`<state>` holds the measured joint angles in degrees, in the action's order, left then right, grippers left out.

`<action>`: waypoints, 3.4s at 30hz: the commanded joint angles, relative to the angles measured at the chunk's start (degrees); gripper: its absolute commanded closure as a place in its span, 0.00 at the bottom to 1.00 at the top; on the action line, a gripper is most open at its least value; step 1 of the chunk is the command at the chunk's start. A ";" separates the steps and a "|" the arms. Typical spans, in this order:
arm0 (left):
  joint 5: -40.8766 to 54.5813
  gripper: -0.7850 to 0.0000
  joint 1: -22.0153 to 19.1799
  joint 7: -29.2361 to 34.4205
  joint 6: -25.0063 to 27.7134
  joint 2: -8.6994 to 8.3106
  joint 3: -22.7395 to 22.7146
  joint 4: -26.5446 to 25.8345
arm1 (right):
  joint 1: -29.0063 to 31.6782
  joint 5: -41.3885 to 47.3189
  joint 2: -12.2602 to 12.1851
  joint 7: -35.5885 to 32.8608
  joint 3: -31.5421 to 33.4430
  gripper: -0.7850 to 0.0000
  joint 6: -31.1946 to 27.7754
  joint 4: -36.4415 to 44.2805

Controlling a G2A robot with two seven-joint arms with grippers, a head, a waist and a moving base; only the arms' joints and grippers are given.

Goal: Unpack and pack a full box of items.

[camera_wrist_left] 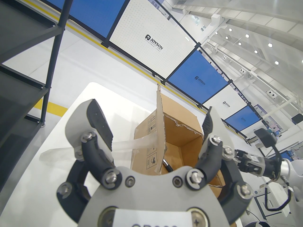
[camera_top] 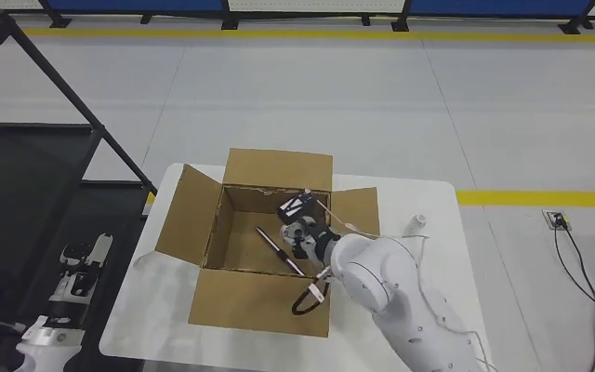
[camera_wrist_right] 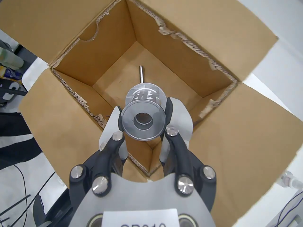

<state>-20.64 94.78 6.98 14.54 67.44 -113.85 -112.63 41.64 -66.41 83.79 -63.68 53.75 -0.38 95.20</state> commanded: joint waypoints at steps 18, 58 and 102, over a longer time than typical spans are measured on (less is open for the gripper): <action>0.00 0.00 0.00 0.00 0.00 0.00 0.00 0.00 | -25.57 8.82 15.91 11.56 -21.11 1.00 12.91 -53.93; 0.00 0.00 0.00 0.00 0.00 0.00 0.00 0.00 | -32.32 15.12 22.50 19.93 -16.94 0.27 3.58 -71.40; 0.00 0.00 0.00 0.00 0.00 0.00 0.00 0.00 | -8.18 -19.10 1.31 0.09 38.09 0.00 6.47 -31.41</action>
<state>-20.64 94.78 6.98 14.54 67.44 -113.85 -112.63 34.28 -86.16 85.21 -62.75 91.65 7.04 65.66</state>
